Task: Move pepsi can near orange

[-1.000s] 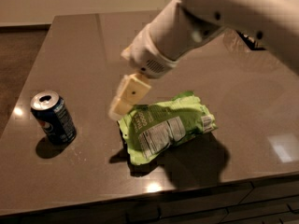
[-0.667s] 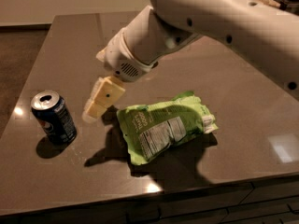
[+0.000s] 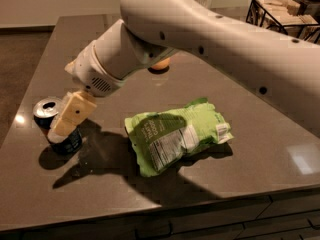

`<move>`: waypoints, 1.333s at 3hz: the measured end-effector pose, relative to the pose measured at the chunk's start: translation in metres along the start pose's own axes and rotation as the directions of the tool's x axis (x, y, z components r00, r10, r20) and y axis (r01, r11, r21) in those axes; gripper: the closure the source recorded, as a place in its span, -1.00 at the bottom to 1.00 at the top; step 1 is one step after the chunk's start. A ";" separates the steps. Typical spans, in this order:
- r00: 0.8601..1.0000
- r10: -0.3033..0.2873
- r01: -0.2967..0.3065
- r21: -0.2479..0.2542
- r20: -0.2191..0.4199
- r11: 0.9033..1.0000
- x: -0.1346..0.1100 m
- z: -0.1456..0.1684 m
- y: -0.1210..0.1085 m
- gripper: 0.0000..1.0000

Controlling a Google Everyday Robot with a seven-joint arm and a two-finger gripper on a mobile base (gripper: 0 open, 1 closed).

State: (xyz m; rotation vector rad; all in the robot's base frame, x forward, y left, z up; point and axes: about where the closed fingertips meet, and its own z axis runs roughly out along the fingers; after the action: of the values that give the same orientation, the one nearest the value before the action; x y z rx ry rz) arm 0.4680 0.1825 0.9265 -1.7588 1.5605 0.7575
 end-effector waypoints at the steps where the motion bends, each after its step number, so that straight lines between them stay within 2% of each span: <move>1: 1.000 0.006 -0.006 -0.043 0.016 0.999 -0.002 0.019 0.011 -1.00; 2: 1.000 0.015 -0.014 -0.071 0.020 0.997 0.001 0.033 0.020 -1.00; 3: 1.000 0.018 -0.016 -0.074 0.018 0.997 0.001 0.041 0.024 -0.63; 4: 0.999 0.036 -0.035 -0.040 0.022 0.999 -0.002 0.036 0.018 -0.19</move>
Offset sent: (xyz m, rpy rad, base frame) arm -0.0273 0.0313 -0.0376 0.0143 0.0914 0.0631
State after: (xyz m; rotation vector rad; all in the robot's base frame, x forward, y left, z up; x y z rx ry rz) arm 0.4497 0.2110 0.9039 -1.7491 1.5749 0.8288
